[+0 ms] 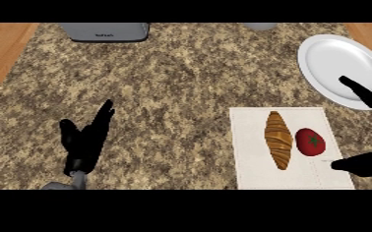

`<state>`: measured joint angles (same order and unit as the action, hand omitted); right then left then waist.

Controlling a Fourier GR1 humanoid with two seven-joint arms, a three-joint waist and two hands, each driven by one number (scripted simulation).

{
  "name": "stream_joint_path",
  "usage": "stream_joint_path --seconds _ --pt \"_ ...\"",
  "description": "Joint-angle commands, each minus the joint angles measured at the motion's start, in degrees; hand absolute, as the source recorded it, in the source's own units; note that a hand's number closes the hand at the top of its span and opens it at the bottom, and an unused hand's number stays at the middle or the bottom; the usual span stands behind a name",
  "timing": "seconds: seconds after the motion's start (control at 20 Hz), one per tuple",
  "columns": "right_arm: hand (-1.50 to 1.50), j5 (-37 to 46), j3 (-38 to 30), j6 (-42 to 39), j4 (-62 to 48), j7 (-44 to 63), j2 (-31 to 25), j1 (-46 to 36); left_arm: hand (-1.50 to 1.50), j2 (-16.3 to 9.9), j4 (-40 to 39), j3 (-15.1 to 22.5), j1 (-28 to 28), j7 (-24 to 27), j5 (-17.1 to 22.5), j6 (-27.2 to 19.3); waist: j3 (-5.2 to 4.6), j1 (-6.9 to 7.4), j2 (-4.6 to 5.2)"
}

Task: Pick the croissant from the placemat and place it in the plate

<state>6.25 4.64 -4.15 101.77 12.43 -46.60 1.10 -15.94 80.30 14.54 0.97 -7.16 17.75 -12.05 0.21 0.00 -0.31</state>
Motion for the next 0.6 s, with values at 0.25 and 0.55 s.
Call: stream_joint_path --seconds 0.25,0.55 --pt "-1.50 11.2 7.2 -0.7 0.3 10.6 8.0 -1.7 0.00 -0.2 5.2 -0.5 -4.8 -3.4 -0.6 1.6 -0.20 0.48 0.25" --pt "-1.50 13.5 7.9 -4.7 0.4 11.5 14.0 -2.3 0.00 2.8 1.3 -1.5 -1.3 -3.8 -3.7 1.9 -0.21 0.00 0.29"
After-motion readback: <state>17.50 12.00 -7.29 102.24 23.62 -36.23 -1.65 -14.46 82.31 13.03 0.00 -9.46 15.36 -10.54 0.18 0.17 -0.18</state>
